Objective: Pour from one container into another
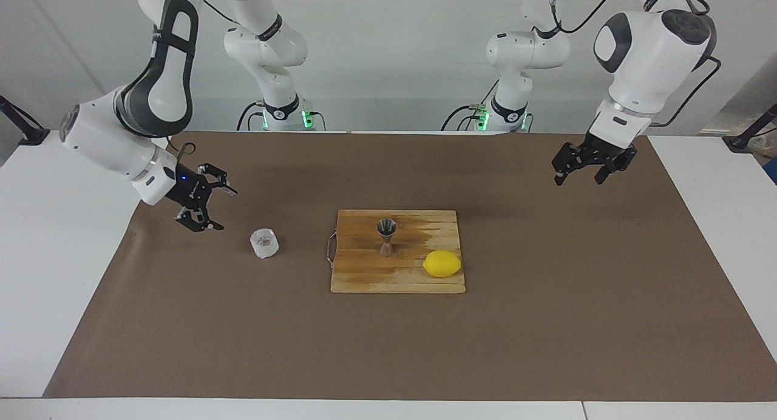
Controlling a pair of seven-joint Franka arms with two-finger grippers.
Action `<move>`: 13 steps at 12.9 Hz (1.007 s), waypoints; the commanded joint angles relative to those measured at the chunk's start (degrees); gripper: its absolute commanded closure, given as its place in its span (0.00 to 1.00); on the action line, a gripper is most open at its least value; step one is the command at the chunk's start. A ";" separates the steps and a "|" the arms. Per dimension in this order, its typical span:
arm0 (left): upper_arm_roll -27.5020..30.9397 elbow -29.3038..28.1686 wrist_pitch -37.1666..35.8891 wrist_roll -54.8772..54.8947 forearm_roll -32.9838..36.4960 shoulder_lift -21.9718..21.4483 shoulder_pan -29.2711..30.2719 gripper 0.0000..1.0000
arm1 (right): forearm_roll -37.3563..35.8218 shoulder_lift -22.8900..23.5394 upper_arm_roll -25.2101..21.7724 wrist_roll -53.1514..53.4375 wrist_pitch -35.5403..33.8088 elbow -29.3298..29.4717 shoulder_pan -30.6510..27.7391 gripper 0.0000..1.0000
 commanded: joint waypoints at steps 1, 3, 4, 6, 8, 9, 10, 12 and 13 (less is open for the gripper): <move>-0.82 5.91 -6.41 0.85 1.49 0.26 1.56 0.00 | 7.77 3.13 0.64 -8.30 4.82 -1.46 0.45 0.00; -0.90 12.42 -12.13 1.11 2.71 2.54 1.91 0.00 | 15.32 7.78 0.73 -13.47 4.66 -1.72 0.45 0.00; -0.99 13.93 -13.02 1.20 3.15 2.98 2.27 0.00 | 18.75 9.81 0.73 -18.64 5.26 -1.64 0.45 0.00; -0.90 15.69 -14.60 1.46 3.25 4.03 2.36 0.00 | 20.98 11.84 0.73 -22.81 5.71 -1.81 0.62 0.00; -0.90 16.06 -15.66 1.38 3.33 3.70 2.27 0.00 | 22.99 12.47 0.82 -25.36 5.79 -2.60 1.93 0.00; -0.90 14.66 -15.67 1.11 3.25 3.17 2.27 0.00 | 23.44 12.47 0.82 -25.63 5.88 -3.12 2.81 0.00; -0.90 13.61 -15.14 0.94 3.25 2.55 2.27 0.00 | 23.36 12.47 0.82 -25.55 7.10 -3.04 2.91 0.00; -0.90 13.51 -15.49 0.85 3.25 2.46 2.27 0.00 | 23.27 12.55 0.73 -25.20 7.99 -3.13 3.00 0.70; -0.90 13.51 -15.49 0.85 3.25 2.46 2.18 0.00 | 23.09 12.55 0.73 -24.93 8.86 -3.04 3.08 0.71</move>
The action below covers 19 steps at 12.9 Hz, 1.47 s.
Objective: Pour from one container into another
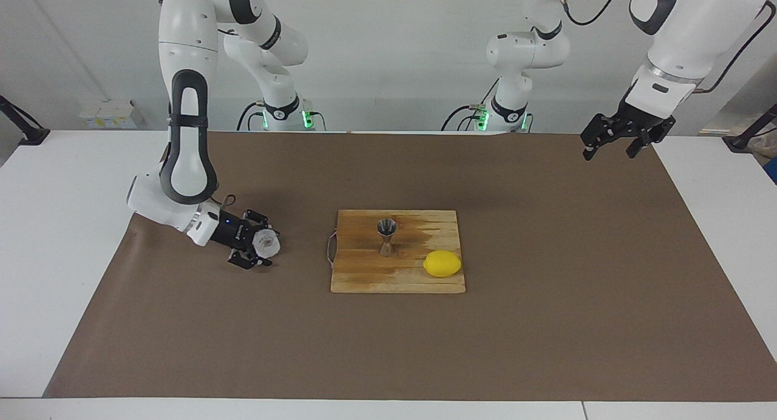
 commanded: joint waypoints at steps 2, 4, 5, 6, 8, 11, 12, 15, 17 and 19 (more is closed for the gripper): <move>-0.72 -0.20 -0.94 0.26 0.98 -0.33 0.92 0.00 | 0.72 -0.71 0.08 -0.57 2.15 -1.15 -0.21 0.82; -0.72 -0.20 -0.94 0.26 0.98 -0.32 0.92 0.00 | 0.72 -1.23 0.17 3.97 2.15 -0.89 1.97 0.88; -0.72 -0.20 -0.94 0.26 0.98 -0.41 0.92 0.00 | 0.63 -2.02 0.16 8.18 2.32 -0.63 3.29 0.88; -0.72 -0.20 -0.94 0.26 0.98 -0.41 0.84 0.00 | 0.54 -2.90 0.16 13.27 3.02 -0.19 5.39 0.88; -0.72 -0.20 -0.94 0.26 0.98 -0.41 0.92 0.00 | -1.12 -6.06 0.16 24.77 6.52 -0.10 11.01 0.88; -0.72 -0.20 -0.94 0.26 0.98 -0.41 0.92 0.00 | -7.17 -9.31 0.16 43.33 9.96 0.86 18.59 0.88; -0.72 -0.20 -0.94 0.26 0.98 -0.41 0.84 0.00 | -9.80 -10.28 0.16 48.77 9.97 1.48 20.60 0.88; -0.72 -0.20 -0.94 0.26 0.98 -0.41 0.92 0.00 | -21.05 -12.75 0.16 62.76 9.97 2.18 25.62 0.88; -0.72 -0.20 -0.94 0.26 0.98 -0.41 0.92 0.00 | -26.15 -12.84 0.25 68.49 9.97 3.15 27.64 0.87; -0.72 -0.20 -0.94 0.26 0.98 -0.41 0.92 0.00 | -29.67 -12.58 0.34 76.65 9.71 4.81 28.61 0.87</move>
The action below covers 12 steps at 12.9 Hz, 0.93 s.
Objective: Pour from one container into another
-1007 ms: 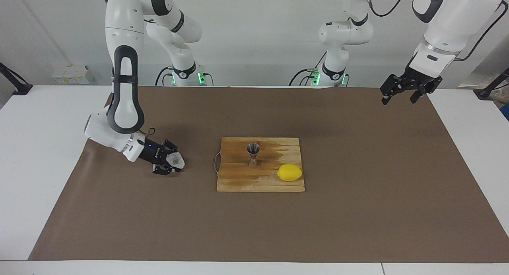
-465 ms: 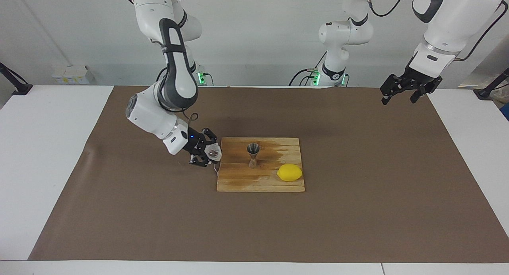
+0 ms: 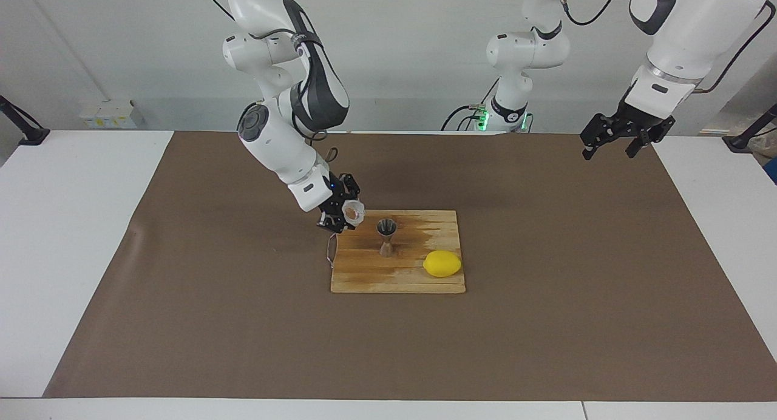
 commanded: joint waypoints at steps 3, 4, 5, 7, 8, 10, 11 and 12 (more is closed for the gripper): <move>-0.71 -0.20 -0.82 0.26 0.98 -0.33 0.92 0.00 | -11.52 0.31 0.15 15.29 -0.65 3.09 2.44 0.87; -0.71 -0.20 -0.82 0.26 0.98 -0.41 0.92 0.00 | -13.45 0.31 0.15 16.88 -0.56 3.35 3.58 0.87; -0.71 -0.20 -0.82 0.26 0.98 -0.41 0.92 0.00 | -15.55 0.40 0.15 18.81 -0.73 4.23 3.68 0.87; -0.71 -0.20 -0.82 0.26 0.98 -0.41 0.92 0.00 | -19.43 0.75 0.16 21.54 -1.26 5.11 5.34 0.87; -0.71 -0.20 -0.82 0.26 0.98 -0.41 0.92 0.00 | -21.36 0.75 0.15 22.68 -1.26 5.11 5.87 0.88; -0.71 -0.20 -0.82 0.26 0.98 -0.41 0.84 0.00 | -24.79 0.66 0.15 24.10 -2.66 5.72 6.40 0.88; -0.71 -0.20 -0.82 0.26 0.98 -0.41 0.92 0.00 | -25.76 0.75 0.15 24.71 -3.97 6.60 6.84 0.88; -0.71 -0.20 -0.82 0.26 0.98 -0.41 0.92 0.00 | -27.69 0.93 0.15 25.33 -5.47 8.18 6.93 0.89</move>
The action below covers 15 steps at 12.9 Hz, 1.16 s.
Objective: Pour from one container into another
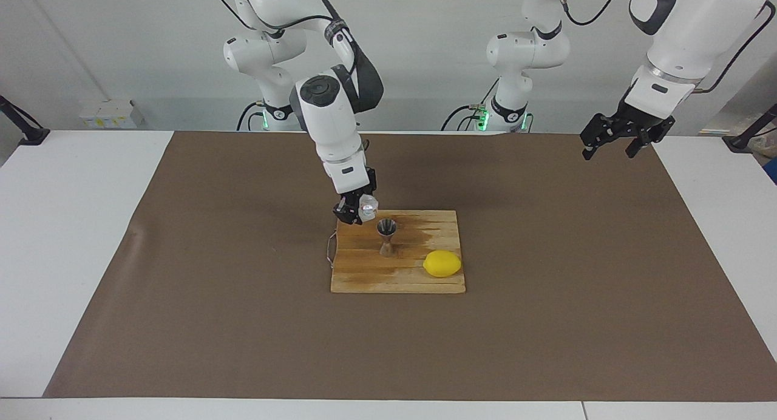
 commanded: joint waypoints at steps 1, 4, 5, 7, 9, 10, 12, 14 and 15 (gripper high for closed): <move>-0.71 -0.20 -0.82 0.26 0.98 -0.41 0.92 0.00 | -5.51 1.03 -0.04 3.05 -4.72 4.94 0.35 0.89; -0.71 -0.20 -0.82 0.26 0.98 -0.41 0.92 0.00 | -10.35 1.56 -0.04 4.11 -6.93 6.89 1.76 0.91; -0.71 -0.20 -0.82 0.26 0.98 -0.33 0.92 0.00 | -11.93 1.64 -0.04 4.11 -6.93 7.33 1.85 0.92; -0.71 -0.20 -0.82 0.26 0.98 -0.41 0.92 0.00 | -14.74 2.87 -0.04 4.03 -7.28 8.81 2.55 0.92; -0.71 -0.20 -0.82 0.26 0.98 -0.41 0.92 0.00 | -18.53 3.58 -0.04 4.11 -7.37 9.79 3.69 0.92; -0.71 -0.20 -0.82 0.26 0.98 -0.41 0.92 0.00 | -18.80 3.58 -0.04 4.03 -7.54 9.88 3.78 0.92; -0.71 -0.20 -0.82 0.26 0.98 -0.41 0.92 0.00 | -22.12 3.58 0.04 4.03 -7.98 10.23 4.22 0.92; -0.71 -0.20 -0.82 0.26 0.98 -0.41 0.92 0.00 | -23.80 3.58 -0.04 4.11 -7.64 10.23 5.18 0.92; -0.71 -0.20 -0.82 0.26 0.98 -0.41 0.92 0.00 | -24.77 3.58 -0.04 4.11 -7.28 10.14 5.36 0.92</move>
